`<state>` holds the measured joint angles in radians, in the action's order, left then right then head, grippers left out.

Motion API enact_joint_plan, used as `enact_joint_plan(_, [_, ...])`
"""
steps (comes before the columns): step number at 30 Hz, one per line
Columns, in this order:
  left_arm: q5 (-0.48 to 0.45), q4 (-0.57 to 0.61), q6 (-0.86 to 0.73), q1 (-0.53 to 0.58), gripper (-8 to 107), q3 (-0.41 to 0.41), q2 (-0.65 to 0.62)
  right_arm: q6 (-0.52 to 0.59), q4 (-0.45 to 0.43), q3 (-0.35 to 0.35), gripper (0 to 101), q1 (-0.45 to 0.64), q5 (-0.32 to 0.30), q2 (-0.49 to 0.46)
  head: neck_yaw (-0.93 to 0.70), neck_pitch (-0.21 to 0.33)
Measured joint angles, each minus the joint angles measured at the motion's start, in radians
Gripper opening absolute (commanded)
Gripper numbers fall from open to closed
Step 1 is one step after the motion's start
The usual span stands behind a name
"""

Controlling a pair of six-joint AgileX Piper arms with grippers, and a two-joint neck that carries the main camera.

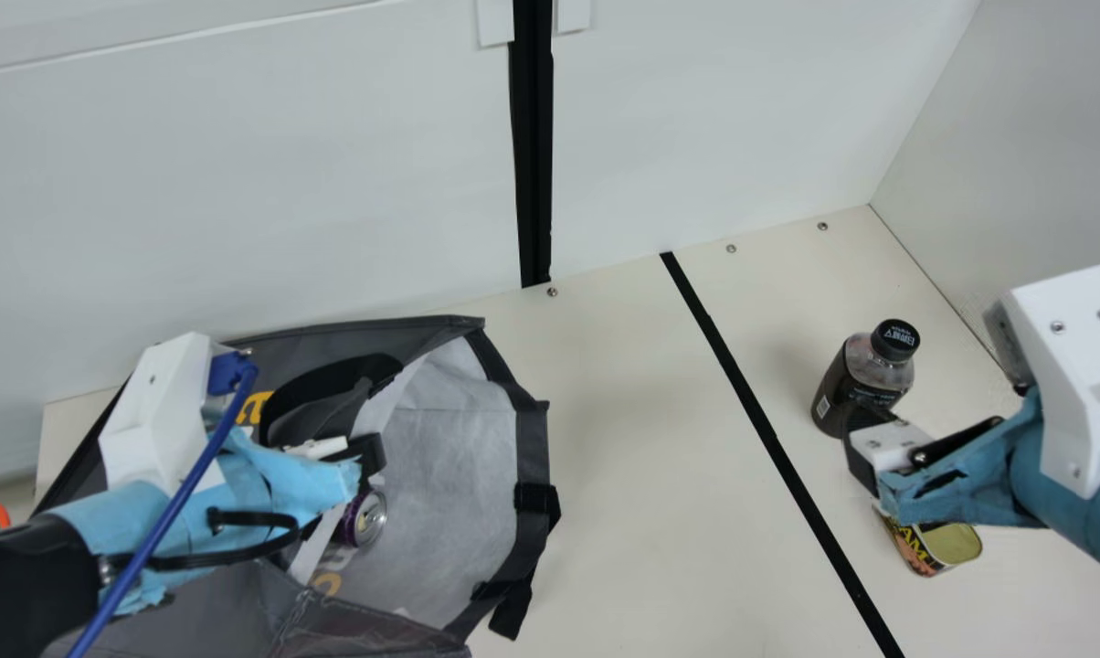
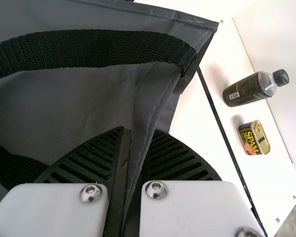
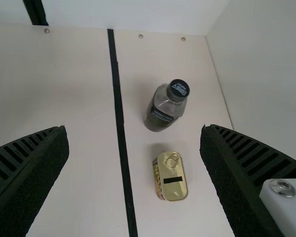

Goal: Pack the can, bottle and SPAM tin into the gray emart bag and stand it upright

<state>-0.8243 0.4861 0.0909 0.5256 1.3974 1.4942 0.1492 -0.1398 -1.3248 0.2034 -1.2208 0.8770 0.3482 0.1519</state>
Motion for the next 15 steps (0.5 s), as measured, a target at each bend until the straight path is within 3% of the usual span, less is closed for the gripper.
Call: enact_joint_plan(15, [0.0, 0.0, 0.0, 0.0, -8, 0.0, 0.0, 0.093, 0.034, 0.01, 95, 0.162, -0.001, -0.062, -0.002, 0.0])
